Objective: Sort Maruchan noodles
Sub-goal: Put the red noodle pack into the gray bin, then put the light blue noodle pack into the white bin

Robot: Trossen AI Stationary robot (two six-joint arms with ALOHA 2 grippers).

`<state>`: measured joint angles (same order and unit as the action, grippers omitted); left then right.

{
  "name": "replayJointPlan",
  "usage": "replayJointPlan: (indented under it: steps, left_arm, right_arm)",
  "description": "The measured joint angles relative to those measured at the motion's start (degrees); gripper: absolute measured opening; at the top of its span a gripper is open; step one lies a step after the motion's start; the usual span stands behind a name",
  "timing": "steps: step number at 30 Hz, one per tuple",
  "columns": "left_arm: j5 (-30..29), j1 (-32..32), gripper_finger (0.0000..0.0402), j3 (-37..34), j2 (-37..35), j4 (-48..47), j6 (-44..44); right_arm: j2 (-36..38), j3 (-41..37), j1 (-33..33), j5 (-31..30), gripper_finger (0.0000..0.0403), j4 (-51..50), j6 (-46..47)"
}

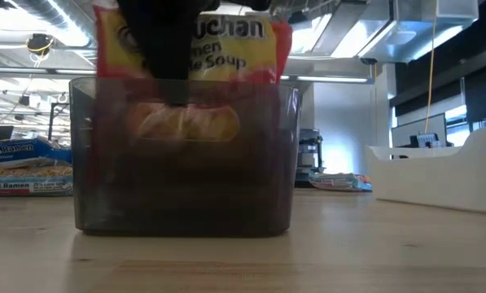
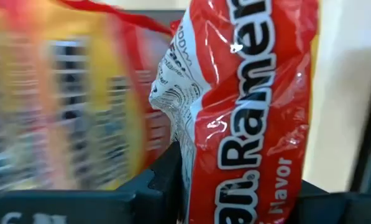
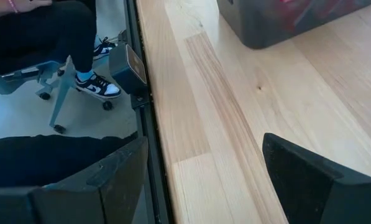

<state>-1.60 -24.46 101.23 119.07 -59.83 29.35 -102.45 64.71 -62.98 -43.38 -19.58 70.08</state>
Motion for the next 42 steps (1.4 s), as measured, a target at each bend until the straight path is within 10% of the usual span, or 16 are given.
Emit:
replayJointPlan:
  steps: [35, 42]
  left_arm:
    - [-5.2, -1.7, 0.0169, 0.4, -3.4, -4.9, 6.8]
    - [-21.8, -10.9, 0.0169, 0.8, -8.5, -5.2, 14.0]
  right_arm:
    - [-0.1, 0.0, 0.2, 1.3, 0.0292, 0.5, -1.4]
    - [-0.1, 0.0, 2.8, 1.8, 0.0292, 0.1, -2.2]
